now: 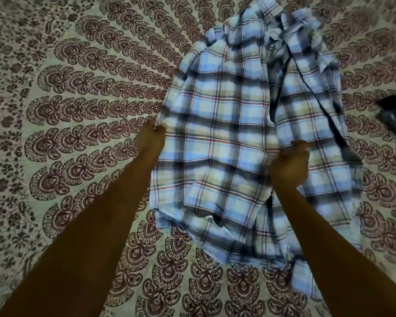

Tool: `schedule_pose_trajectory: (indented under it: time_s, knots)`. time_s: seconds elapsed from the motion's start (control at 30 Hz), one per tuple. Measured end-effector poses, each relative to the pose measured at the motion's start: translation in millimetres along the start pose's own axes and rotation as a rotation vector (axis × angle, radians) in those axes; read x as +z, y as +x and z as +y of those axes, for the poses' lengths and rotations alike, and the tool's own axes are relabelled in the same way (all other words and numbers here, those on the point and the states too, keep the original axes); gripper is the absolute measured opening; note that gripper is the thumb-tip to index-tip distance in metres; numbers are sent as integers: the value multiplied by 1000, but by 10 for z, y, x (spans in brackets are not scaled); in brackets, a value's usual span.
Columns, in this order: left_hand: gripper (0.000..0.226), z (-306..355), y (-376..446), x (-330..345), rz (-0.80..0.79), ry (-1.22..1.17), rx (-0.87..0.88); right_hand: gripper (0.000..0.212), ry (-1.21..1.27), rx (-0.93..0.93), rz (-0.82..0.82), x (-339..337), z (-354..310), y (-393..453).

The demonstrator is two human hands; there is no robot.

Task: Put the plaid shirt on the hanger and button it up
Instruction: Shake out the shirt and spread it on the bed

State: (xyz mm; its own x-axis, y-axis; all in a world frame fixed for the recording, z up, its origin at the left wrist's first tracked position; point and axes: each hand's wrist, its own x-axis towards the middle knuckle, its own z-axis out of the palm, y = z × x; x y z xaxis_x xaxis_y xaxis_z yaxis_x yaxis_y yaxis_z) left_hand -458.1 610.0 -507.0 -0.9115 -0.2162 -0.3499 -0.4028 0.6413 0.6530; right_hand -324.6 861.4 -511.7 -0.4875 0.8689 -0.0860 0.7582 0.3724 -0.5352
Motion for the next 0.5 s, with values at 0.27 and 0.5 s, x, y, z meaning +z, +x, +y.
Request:
schedule_pose_trajectory:
  time_s: [0.27, 0.5]
  knots:
    - [26, -326, 40, -300, -417, -159, -177, 67, -104, 52, -341, 283, -48, -575]
    - [13, -434, -24, -441, -352, -533, -414, 23, -212, 63, -357, 70, 56, -502]
